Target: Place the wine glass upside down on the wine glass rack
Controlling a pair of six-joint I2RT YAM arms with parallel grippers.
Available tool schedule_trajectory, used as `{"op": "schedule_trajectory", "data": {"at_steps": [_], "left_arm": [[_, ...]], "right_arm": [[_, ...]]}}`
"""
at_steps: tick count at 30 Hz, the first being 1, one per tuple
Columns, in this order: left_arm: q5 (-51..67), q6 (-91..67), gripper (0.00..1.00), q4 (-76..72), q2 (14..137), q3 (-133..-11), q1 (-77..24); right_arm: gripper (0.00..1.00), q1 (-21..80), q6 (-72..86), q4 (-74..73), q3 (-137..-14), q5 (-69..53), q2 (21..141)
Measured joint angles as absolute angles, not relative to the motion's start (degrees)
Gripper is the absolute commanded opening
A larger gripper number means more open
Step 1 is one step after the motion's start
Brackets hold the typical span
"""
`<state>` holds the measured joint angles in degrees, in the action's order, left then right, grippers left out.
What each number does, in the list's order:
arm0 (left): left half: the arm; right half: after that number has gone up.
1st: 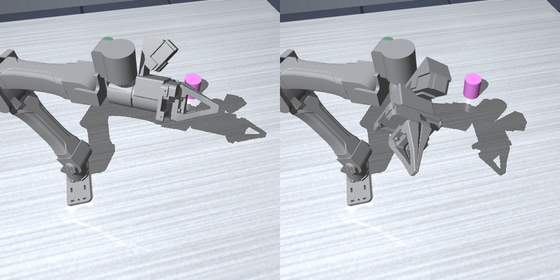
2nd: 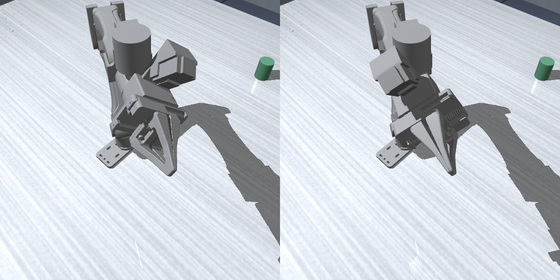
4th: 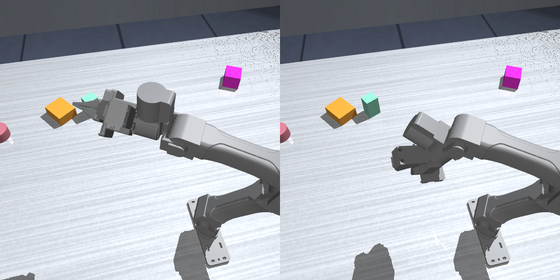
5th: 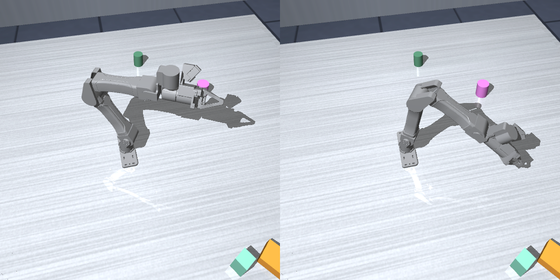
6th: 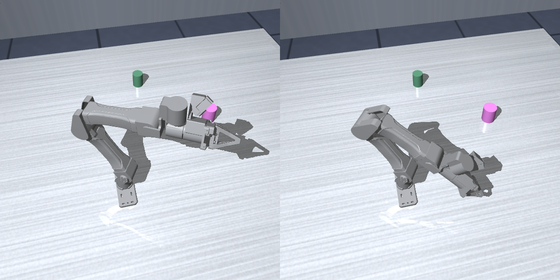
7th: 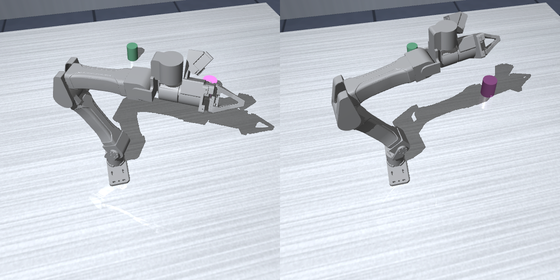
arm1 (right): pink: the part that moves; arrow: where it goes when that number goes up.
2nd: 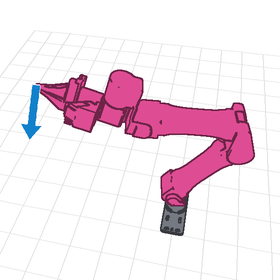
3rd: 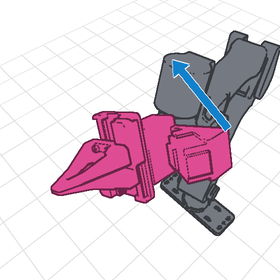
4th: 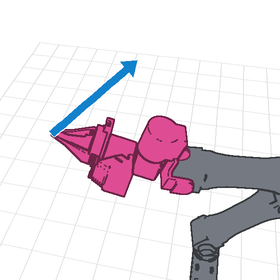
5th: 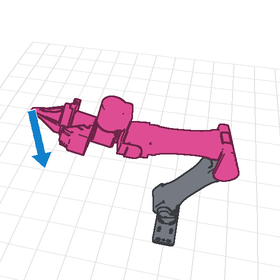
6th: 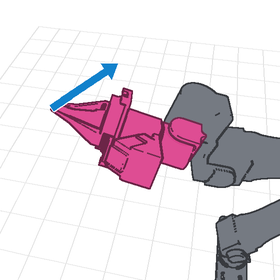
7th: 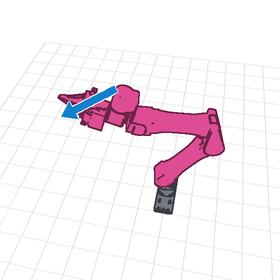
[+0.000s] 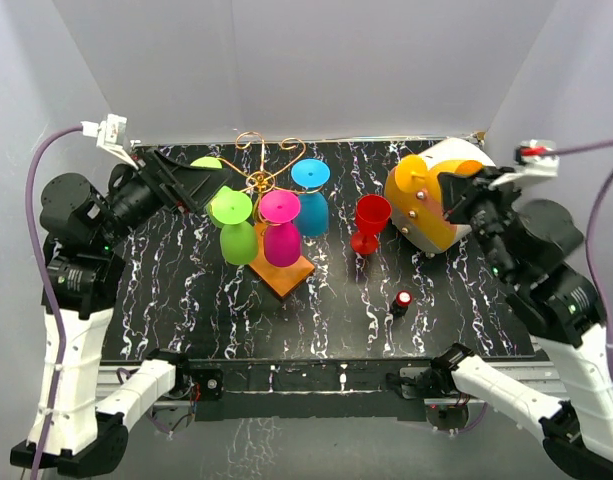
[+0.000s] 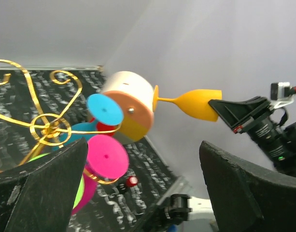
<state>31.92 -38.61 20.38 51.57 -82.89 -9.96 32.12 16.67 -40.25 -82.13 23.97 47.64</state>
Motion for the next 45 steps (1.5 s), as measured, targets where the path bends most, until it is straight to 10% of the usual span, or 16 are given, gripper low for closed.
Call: {"op": "schedule_trajectory", "data": {"at_steps": [18, 45], "left_arm": [[30.50, -63.53, 0.96, -10.63, 63.18, -77.25, -20.60], [-1.85, -60.36, 0.89, -39.90, 75.85, -71.44, -53.06]], "right_arm": [[0.00, 32.08, 22.83, 9.30, -60.86, 3.38, 36.58], [0.00, 32.08, 33.65, 20.12, -54.52, -0.43, 35.11]]}}
